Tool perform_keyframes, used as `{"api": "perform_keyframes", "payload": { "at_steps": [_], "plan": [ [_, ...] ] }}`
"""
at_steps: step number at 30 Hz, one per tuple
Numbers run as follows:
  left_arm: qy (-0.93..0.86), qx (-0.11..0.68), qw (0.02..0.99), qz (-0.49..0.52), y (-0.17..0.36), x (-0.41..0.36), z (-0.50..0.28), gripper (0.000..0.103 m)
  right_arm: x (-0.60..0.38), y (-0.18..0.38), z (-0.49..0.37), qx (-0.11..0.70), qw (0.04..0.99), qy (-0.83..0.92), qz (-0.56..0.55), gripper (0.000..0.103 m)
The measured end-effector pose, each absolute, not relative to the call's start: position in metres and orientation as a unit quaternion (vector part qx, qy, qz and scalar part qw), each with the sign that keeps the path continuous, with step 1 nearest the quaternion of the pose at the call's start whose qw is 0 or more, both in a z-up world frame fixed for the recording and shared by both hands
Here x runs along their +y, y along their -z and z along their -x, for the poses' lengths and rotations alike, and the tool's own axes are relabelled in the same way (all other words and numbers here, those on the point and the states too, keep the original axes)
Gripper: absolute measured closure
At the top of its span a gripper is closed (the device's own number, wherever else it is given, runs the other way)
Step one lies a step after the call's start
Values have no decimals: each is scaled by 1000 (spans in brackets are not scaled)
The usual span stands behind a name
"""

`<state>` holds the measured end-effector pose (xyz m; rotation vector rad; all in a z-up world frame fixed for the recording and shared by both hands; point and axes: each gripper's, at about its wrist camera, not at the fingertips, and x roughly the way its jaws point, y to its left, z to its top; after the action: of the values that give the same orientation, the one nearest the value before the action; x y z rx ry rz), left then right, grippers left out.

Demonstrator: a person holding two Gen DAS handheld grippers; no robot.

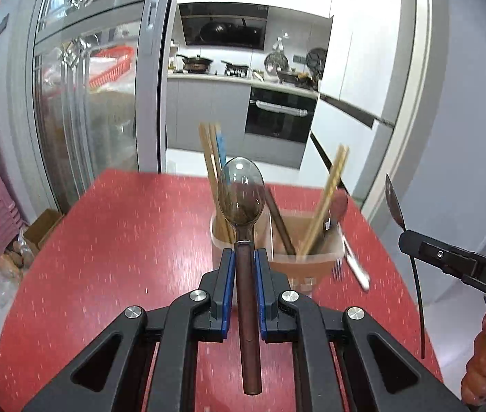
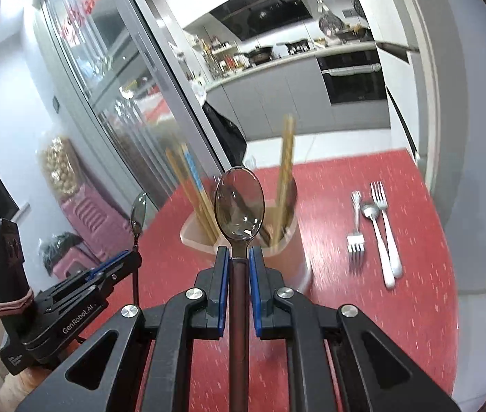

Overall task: Organize utensils
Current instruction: 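Lift both dark spoons and carry them over the beige caddy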

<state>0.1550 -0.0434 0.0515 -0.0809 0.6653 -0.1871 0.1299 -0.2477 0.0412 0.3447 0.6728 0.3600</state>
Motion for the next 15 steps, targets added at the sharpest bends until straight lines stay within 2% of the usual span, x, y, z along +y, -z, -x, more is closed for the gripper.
{"api": "perform_keyframes", "payload": {
  "at_steps": [8,15],
  "plan": [
    [87,297,949,58,-75,-42,-205,69,-237,-61,-183,291,921,-186,-181,90],
    [78,284,953,69,-68,-46,-242,69,-228,-51,-220,263,931,-177,-179,90]
  ]
}}
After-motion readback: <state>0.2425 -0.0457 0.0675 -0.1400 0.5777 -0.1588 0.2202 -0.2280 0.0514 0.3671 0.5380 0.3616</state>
